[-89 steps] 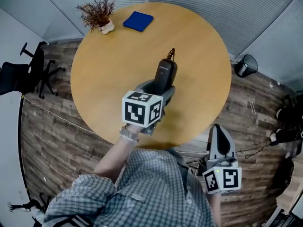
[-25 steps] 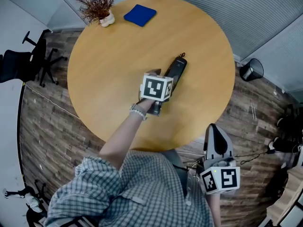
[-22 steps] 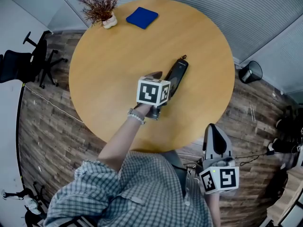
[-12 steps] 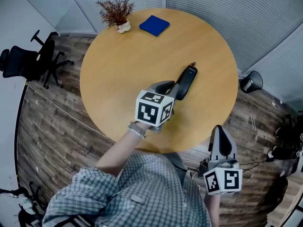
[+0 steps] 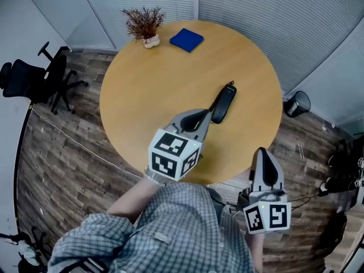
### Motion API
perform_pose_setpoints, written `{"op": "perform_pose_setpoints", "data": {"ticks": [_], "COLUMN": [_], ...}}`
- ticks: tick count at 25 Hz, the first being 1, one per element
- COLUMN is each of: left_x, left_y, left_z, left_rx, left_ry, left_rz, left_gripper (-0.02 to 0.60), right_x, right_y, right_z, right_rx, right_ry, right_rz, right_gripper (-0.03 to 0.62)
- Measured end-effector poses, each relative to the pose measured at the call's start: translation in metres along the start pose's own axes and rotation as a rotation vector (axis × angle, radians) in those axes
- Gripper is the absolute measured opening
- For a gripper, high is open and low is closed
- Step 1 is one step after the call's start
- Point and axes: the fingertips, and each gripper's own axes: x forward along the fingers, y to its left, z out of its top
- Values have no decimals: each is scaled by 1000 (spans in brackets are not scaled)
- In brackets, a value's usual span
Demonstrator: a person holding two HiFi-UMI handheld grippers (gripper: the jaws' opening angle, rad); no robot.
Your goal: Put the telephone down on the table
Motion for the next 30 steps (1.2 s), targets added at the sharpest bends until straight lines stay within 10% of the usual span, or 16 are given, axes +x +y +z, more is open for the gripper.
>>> {"op": "perform_pose_setpoints", "data": {"ticks": [30], "left_x": [-55], "left_y": [-24], "left_z": [23], "left_rx": [5], "left_ry": [-120], "left_rz": [-34], "left_gripper": [8], "right_x": [9], "right_y": [29], "right_z": [26], "right_rx": [-56], "right_ry": [-70], "right_rz": [97], "right_gripper": [8]}}
